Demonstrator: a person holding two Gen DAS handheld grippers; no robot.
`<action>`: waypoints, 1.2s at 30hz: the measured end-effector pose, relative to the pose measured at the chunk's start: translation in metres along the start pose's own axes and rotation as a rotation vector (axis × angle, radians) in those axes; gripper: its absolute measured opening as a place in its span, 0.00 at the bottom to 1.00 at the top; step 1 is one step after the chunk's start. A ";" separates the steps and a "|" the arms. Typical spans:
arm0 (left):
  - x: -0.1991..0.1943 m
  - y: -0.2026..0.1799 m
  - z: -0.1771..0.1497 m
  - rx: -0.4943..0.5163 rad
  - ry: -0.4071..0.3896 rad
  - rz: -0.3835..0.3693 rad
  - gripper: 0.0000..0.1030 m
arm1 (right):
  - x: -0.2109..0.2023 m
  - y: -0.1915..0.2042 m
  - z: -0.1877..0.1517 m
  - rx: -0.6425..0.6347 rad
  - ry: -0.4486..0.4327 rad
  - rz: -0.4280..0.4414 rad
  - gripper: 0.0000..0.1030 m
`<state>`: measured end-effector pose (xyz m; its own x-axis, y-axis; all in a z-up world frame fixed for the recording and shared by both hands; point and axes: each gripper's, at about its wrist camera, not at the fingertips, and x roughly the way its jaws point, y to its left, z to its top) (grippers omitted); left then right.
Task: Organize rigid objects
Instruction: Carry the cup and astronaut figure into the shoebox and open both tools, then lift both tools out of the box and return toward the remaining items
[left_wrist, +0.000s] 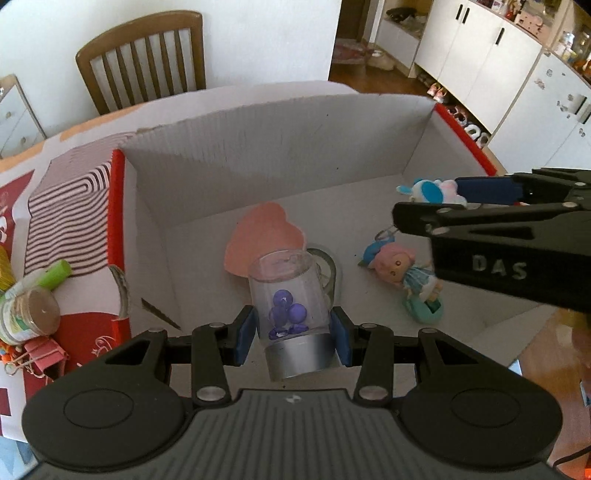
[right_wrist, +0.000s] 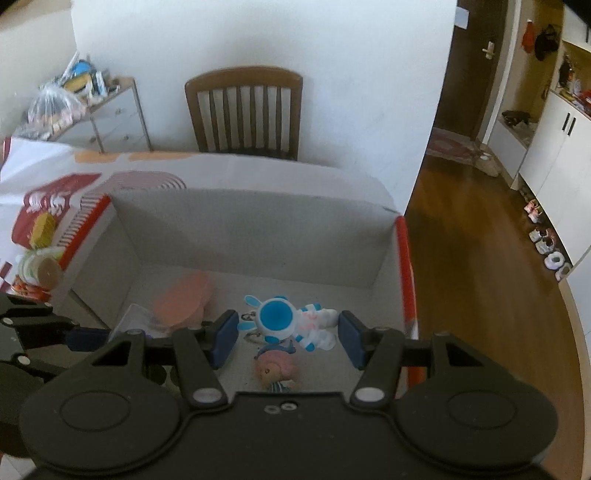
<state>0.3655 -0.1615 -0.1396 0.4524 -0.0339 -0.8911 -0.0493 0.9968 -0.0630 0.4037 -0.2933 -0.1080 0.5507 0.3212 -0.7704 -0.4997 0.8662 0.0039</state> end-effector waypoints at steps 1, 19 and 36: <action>0.002 0.000 0.000 -0.002 0.008 -0.001 0.42 | 0.003 -0.001 0.000 -0.006 0.010 -0.001 0.56; 0.039 -0.001 0.002 -0.047 0.096 0.004 0.42 | 0.039 0.007 0.004 -0.074 0.165 -0.023 0.57; 0.040 -0.004 0.002 -0.054 0.095 0.045 0.45 | 0.049 0.011 0.008 -0.078 0.217 -0.021 0.58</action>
<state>0.3856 -0.1666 -0.1745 0.3621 0.0015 -0.9321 -0.1171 0.9922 -0.0439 0.4306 -0.2647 -0.1406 0.4094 0.2059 -0.8888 -0.5443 0.8369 -0.0568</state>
